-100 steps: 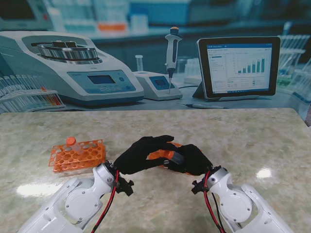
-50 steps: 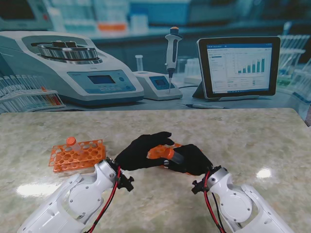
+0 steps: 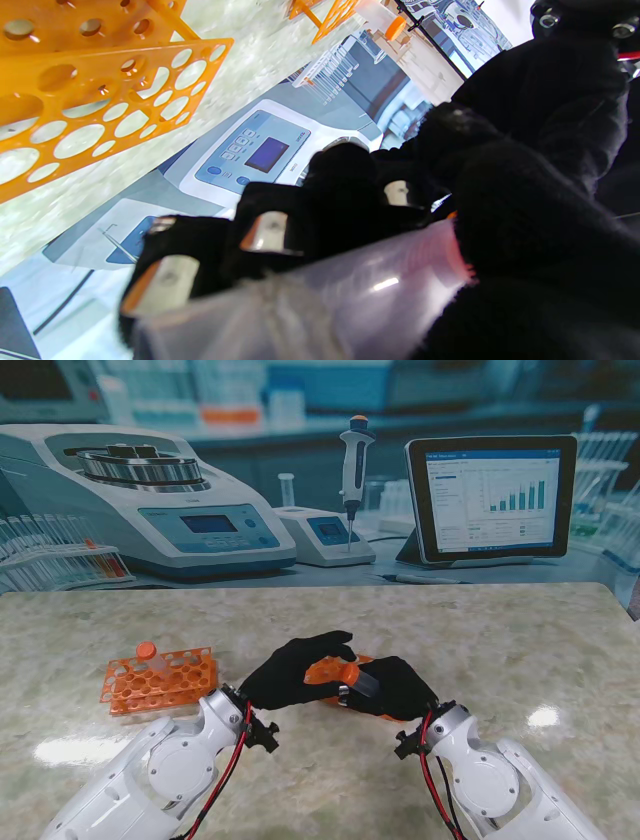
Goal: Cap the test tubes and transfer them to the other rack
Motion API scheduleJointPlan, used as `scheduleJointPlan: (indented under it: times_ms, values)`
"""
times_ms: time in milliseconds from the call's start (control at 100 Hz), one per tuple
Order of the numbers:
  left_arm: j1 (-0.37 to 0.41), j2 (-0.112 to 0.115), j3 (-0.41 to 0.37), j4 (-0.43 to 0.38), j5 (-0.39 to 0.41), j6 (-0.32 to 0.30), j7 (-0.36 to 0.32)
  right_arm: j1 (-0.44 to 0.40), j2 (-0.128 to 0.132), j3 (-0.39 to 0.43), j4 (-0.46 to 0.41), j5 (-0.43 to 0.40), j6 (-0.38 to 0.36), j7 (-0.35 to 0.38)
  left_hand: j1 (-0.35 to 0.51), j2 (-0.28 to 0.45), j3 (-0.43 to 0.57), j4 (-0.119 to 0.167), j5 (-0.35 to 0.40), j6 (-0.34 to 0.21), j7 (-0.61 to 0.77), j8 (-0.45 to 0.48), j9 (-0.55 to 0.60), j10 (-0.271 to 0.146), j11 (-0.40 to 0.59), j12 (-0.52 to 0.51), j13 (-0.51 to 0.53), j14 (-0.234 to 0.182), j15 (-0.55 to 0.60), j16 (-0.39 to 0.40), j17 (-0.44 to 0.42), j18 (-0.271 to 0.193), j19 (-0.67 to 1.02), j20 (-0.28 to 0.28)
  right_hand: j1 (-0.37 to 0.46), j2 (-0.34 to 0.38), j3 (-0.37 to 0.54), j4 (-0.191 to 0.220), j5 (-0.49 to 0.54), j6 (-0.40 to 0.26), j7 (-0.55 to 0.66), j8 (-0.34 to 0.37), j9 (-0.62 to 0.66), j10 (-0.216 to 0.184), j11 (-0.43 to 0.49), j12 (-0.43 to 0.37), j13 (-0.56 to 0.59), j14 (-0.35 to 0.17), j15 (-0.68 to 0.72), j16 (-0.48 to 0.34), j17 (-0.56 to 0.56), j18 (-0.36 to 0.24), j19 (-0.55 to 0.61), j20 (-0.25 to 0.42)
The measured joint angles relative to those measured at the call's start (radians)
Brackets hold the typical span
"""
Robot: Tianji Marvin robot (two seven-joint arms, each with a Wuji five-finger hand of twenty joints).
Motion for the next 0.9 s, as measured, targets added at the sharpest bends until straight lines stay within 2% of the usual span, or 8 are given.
scheduleJointPlan:
  times_ms: [70, 150, 270, 420, 500, 560, 710, 900]
  values:
    - [-0.002, -0.001, 0.002, 0.002, 0.002, -0.001, 0.003, 0.000, 0.000, 0.000, 0.000, 0.000, 0.000, 0.000, 0.002, 0.001, -0.002, 0.000, 0.000, -0.004, 0.036, 0.016, 0.005, 0.000, 0.002, 0.008, 0.000, 0.000, 0.001, 0.001, 0.000, 0.000, 0.000, 0.000, 0.000, 0.000, 0.000, 0.000, 0.000, 0.000, 0.000, 0.000, 0.000, 0.000, 0.000, 0.000, 0.000, 0.000, 0.000, 0.000, 0.000, 0.000, 0.000, 0.000]
    - [-0.003, -0.001, 0.006, 0.003, 0.004, -0.002, 0.009, 0.000, 0.000, 0.001, 0.001, 0.000, 0.000, 0.000, 0.049, 0.003, -0.044, 0.000, 0.000, -0.023, 0.094, 0.050, 0.016, 0.000, 0.004, 0.012, 0.000, 0.000, 0.011, 0.006, 0.002, 0.000, 0.000, 0.000, 0.000, 0.000, 0.000, 0.000, 0.000, 0.000, 0.001, 0.000, 0.000, 0.000, 0.000, 0.000, 0.000, 0.000, 0.000, 0.000, 0.000, 0.000, 0.000, 0.000]
    - [-0.005, -0.005, 0.011, 0.008, 0.007, -0.007, 0.027, 0.001, 0.000, 0.002, 0.003, 0.001, 0.001, 0.000, 0.144, 0.023, -0.173, 0.000, -0.006, -0.034, 0.136, 0.047, 0.041, 0.000, 0.007, 0.013, 0.026, 0.000, 0.016, 0.012, 0.004, 0.000, 0.000, 0.000, 0.000, 0.000, 0.000, 0.000, 0.000, 0.000, 0.005, 0.001, 0.000, 0.000, 0.000, 0.000, 0.000, 0.000, 0.000, 0.000, 0.000, 0.000, 0.000, 0.000]
    - [-0.005, -0.007, 0.013, 0.009, 0.008, -0.009, 0.033, 0.001, 0.001, 0.003, 0.003, 0.001, 0.001, 0.000, 0.176, 0.027, -0.210, -0.002, 0.005, -0.034, 0.138, 0.021, 0.077, 0.000, 0.027, 0.022, 0.038, 0.000, 0.027, 0.015, 0.006, 0.000, 0.000, 0.000, 0.000, 0.000, 0.000, 0.000, 0.000, 0.000, 0.011, 0.001, 0.000, 0.000, 0.000, 0.000, 0.000, 0.000, 0.000, 0.000, 0.000, 0.000, 0.000, 0.000]
    - [-0.005, -0.008, 0.013, 0.010, 0.012, -0.011, 0.040, 0.001, 0.001, 0.003, 0.003, 0.001, 0.001, 0.000, 0.186, 0.027, -0.212, -0.003, 0.016, -0.031, 0.139, -0.017, 0.089, -0.012, 0.030, 0.022, 0.052, 0.000, 0.032, 0.017, 0.016, 0.000, 0.000, 0.000, 0.000, 0.000, 0.000, 0.000, 0.000, 0.000, 0.012, 0.001, 0.000, 0.000, 0.000, 0.000, 0.000, 0.000, 0.000, 0.000, 0.000, 0.000, 0.000, 0.000]
    - [-0.005, -0.009, 0.013, 0.010, 0.019, -0.013, 0.049, 0.001, 0.001, 0.003, 0.003, 0.001, 0.001, -0.001, 0.187, 0.027, -0.211, -0.025, 0.040, -0.031, 0.120, -0.048, 0.098, -0.036, 0.042, 0.022, 0.052, -0.001, 0.032, 0.017, 0.016, 0.000, 0.000, 0.000, 0.000, 0.000, 0.000, 0.000, 0.000, 0.000, 0.012, 0.001, 0.000, 0.000, 0.000, 0.000, 0.000, 0.000, 0.000, 0.000, 0.000, 0.000, 0.000, 0.000]
    - [-0.002, -0.010, 0.011, 0.010, 0.023, -0.017, 0.050, 0.000, 0.001, 0.003, 0.004, 0.001, 0.001, -0.001, 0.187, 0.018, -0.162, -0.063, 0.065, -0.033, 0.056, -0.071, 0.099, -0.039, 0.042, 0.023, 0.058, -0.001, 0.032, 0.017, 0.016, 0.000, 0.000, 0.000, 0.000, 0.000, 0.000, 0.000, 0.000, 0.000, 0.012, 0.001, 0.000, 0.000, 0.000, 0.000, 0.000, 0.000, 0.000, 0.000, 0.000, 0.000, 0.000, 0.000]
    - [0.000, -0.009, 0.006, 0.008, 0.028, -0.024, 0.040, 0.000, 0.001, 0.003, 0.005, 0.001, 0.001, -0.001, 0.187, -0.006, -0.092, -0.072, 0.066, -0.036, 0.019, -0.081, 0.099, -0.039, 0.039, 0.017, 0.062, 0.000, 0.025, 0.000, 0.016, 0.000, 0.000, 0.000, 0.000, 0.000, 0.000, 0.000, 0.000, 0.000, 0.012, 0.001, 0.000, 0.000, 0.000, 0.000, 0.000, 0.000, 0.000, 0.000, 0.000, 0.001, 0.000, 0.000]
